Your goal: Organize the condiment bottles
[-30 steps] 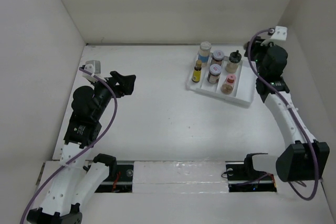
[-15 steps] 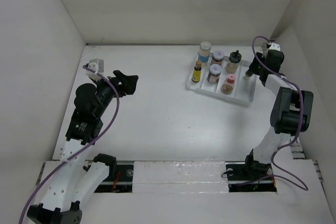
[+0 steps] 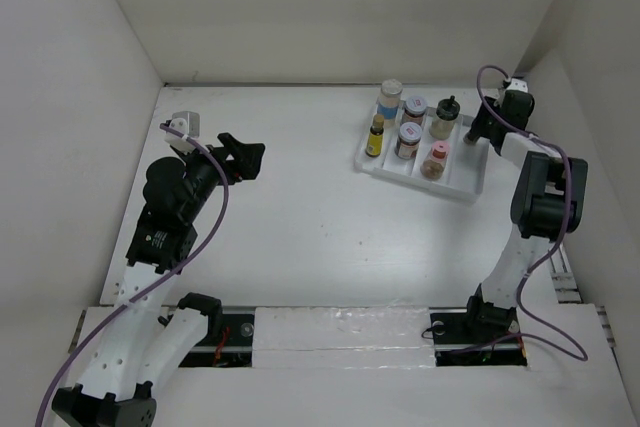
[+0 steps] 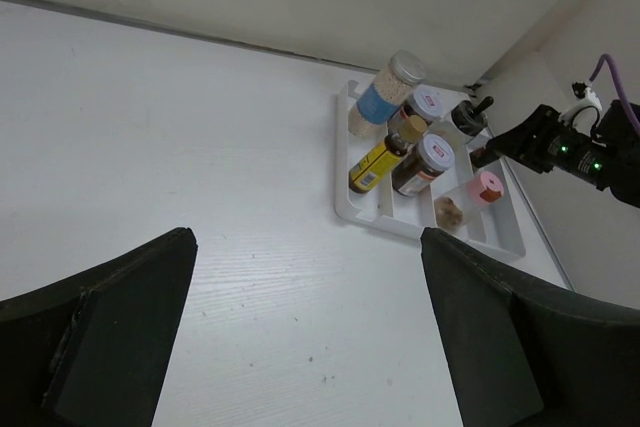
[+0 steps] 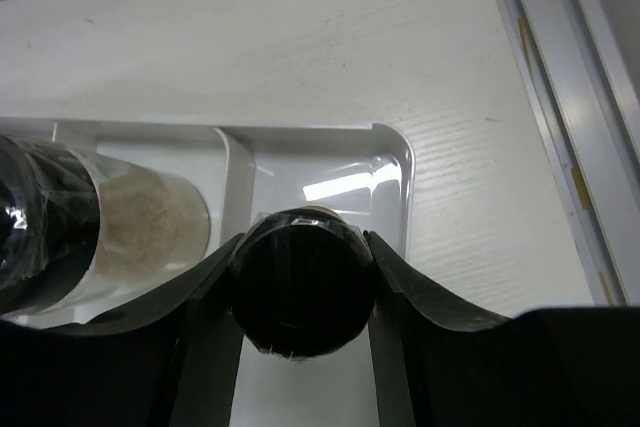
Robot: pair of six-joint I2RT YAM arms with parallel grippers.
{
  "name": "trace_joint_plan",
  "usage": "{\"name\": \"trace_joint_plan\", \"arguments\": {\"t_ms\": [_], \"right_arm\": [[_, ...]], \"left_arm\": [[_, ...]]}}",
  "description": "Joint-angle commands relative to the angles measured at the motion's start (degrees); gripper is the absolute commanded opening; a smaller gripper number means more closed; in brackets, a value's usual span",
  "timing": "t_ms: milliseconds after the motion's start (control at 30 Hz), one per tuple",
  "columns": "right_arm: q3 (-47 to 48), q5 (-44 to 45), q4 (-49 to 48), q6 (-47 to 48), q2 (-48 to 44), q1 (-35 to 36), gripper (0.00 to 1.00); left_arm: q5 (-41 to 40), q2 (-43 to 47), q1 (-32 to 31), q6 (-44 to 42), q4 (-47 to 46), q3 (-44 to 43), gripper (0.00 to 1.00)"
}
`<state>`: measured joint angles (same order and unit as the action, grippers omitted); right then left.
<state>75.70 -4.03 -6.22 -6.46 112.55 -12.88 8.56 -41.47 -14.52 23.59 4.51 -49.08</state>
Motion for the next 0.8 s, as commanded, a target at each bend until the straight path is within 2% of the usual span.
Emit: {"name": "trace_joint_plan", "arguments": {"t_ms": [0,100,133,300,400,567,700,767], "right_arm": [[2.43,1.92,-0.55,-0.22,-0.58,0.67,0.49],[2.43,2.63,-0.55,-0.22,-0.58,0.67,0.63],[2.43,2.63,-0.55,-0.22,-1.28,0.67,0.72],[1.29,1.92,-0.55,-0.22,-5.83,1.19,0.90],[-0.45,1.22,-0.55,-0.22,-9.97,1.20,0.98],[-3.10,0.52,-0.55,-0.22,-24.20,3.56,1.00],[-5.29,-3.69,-2.30,2.85,-35.19,9.53,0.99],[-6.00,-4.84,-3.00,4.60,-40.89,15.32,0.99]], "left_arm": [[0.23,0.25,-0.15,-0.66,-2.76,0.04,0.92],[0.23,0.25,-0.15,-0.66,-2.76,0.04,0.94],[0.23,0.25,-0.15,-0.66,-2.76,0.04,0.94],[-0.47,0.25,-0.15,-0.66,-2.76,0.04,0.96],[0.06,0.25,-0.15,-0.66,-2.76,0.04,1.00],[0.06,0.25,-0.15,-0.13,-2.14,-0.49,1.00],[0.58,0.25,-0.15,0.40,-2.14,-0.49,1.00],[0.58,0.87,-0.15,0.40,-2.14,-0.49,1.00]]}}
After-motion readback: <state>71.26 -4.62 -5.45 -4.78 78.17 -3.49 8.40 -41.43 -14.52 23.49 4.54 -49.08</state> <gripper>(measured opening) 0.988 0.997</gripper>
